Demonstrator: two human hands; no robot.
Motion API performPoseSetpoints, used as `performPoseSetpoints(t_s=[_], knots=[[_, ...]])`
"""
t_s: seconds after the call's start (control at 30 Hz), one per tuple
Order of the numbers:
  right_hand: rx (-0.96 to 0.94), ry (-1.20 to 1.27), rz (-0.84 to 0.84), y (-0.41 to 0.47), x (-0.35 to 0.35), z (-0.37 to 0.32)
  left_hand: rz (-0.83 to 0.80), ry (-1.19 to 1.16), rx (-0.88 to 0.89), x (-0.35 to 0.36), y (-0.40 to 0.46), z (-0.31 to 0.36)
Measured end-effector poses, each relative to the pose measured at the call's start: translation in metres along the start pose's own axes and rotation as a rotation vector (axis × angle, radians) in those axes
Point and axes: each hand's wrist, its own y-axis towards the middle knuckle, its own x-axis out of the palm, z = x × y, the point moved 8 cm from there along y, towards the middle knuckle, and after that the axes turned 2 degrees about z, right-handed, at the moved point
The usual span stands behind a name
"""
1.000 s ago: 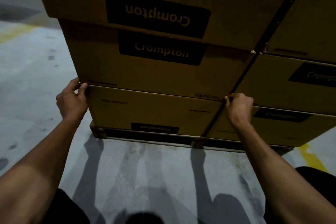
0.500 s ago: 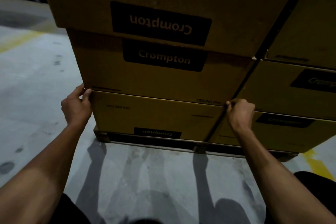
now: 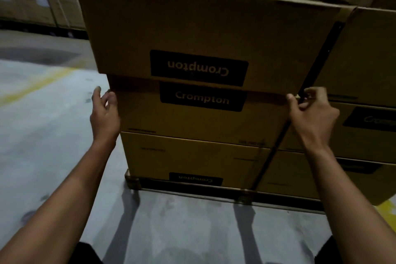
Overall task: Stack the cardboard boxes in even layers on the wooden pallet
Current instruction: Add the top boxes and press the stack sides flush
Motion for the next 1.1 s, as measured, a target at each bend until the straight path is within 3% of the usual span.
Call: performPoseSetpoints(t_s=[0.37, 1.1], knots=[[0.089, 0.081, -0.285, 0.015, 0.015, 0.003, -0.133, -0.110, 0.021, -0.005, 0.076, 0.016], [0.010, 0.081, -0.174, 0.030, 0.015, 0.006, -0.003, -0.013, 0.102, -0.009, 0.080, 0.027]])
